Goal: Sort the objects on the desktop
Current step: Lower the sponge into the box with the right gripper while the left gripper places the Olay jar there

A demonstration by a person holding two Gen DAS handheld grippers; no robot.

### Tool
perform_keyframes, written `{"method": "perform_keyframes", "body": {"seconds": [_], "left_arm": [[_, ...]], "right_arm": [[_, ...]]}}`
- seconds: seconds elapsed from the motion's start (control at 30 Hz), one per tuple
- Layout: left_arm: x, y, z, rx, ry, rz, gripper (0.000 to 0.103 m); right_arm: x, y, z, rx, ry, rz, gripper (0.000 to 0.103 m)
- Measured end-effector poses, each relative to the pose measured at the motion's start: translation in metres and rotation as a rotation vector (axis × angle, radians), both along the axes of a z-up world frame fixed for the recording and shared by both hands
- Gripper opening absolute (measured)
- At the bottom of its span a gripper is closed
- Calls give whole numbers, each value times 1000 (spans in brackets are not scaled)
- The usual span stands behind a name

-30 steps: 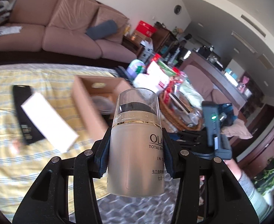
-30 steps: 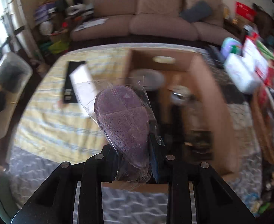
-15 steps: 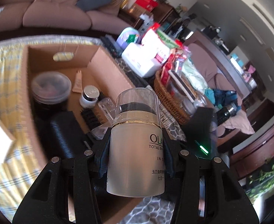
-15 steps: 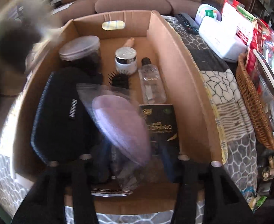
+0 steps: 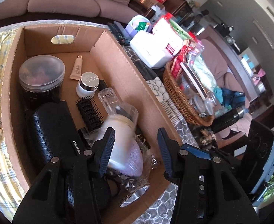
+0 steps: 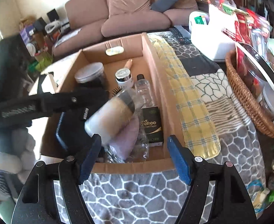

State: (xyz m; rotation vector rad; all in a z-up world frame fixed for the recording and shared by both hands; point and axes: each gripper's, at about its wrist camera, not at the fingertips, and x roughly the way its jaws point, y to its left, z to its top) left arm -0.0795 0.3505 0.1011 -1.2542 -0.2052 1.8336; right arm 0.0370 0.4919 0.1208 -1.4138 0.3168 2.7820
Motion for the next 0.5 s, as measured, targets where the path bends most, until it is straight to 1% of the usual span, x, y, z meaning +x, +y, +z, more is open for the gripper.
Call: {"method": "perform_keyframes", "body": {"seconds": [0.1,0.2,0.23,0.3,0.37,0.4,0.43,0.47,0.5], "left_arm": [[2,-7,9,3,11,8,43],[3,-24,22,6,36,21,44],[4,-32,25,3,50,24,46],[7,-49,33,-10,81,32,53],[9,-69,39,-21,107,44,65],[10,-79,41,-28,117,51,72],[11,-88,43,-32,125,56,74],[13,-100,44,-36,133,62,80],[14,-110,46,-39,139,68,87]], "right_arm": [[2,-3,3,22,4,-4,75],[4,-6,3,38,2,-13,76],[4,-6,3,37,1,-14,76],[4,-10,5,42,3,-14,76],[4,-14,7,52,6,-13,78],[4,-17,9,56,8,-13,81],[4,-20,11,62,11,-13,82],[4,-25,14,73,16,-16,82],[3,-29,17,79,17,-15,84]]}}
